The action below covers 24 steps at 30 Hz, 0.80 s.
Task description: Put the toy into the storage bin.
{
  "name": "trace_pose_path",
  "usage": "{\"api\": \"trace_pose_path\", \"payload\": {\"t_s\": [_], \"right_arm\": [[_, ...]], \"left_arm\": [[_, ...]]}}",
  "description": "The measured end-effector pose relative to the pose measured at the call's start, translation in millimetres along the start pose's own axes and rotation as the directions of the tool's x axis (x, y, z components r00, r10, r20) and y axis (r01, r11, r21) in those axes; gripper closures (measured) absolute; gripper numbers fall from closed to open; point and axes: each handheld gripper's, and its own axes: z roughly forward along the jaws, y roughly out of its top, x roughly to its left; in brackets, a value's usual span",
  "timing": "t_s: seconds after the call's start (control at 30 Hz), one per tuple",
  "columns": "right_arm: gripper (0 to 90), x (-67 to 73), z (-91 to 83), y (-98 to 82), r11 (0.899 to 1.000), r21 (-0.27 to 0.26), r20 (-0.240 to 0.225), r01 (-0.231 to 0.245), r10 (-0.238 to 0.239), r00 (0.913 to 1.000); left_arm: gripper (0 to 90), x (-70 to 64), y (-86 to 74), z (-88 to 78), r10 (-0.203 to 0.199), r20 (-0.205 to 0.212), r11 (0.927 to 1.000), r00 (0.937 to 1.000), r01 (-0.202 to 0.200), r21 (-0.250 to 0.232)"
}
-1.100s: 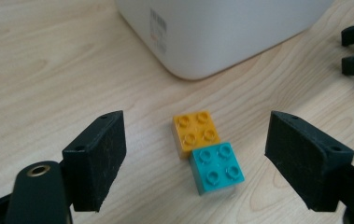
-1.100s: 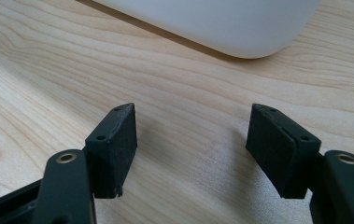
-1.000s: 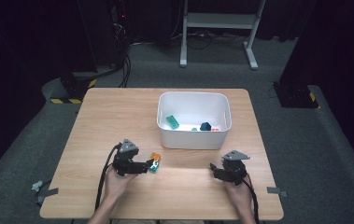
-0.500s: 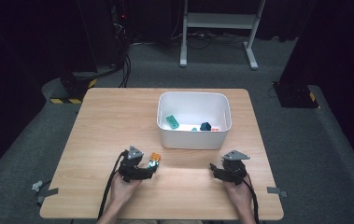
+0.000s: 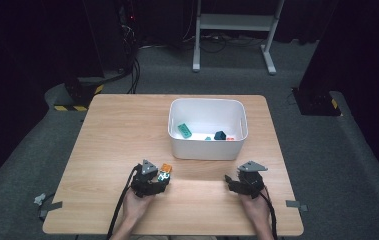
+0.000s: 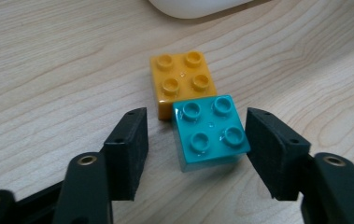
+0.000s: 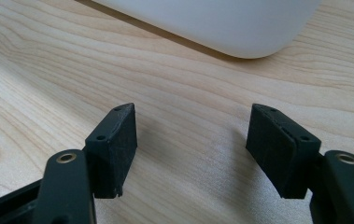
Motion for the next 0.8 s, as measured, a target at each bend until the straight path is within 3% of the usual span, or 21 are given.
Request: {"api": "trace_pose_path", "payload": {"t_s": [0.33,0.8], "right_arm": [[33.2,0.0,0.0,0.0,1.0,0.0,0.0,0.0,0.0,1.0],[33.2,0.0,0.0,0.0,1.0,0.001,-0.001,0.0,0.0,1.0]], "left_arm": [[56.9,-1.1,-0.6,-1.5,0.016,0.005,0.9999,0.9999,-0.016,0.003],[58.1,1.7,-0.4,-6.3,0.018,0.027,0.9997,0.9995,-0.018,0.013]]}}
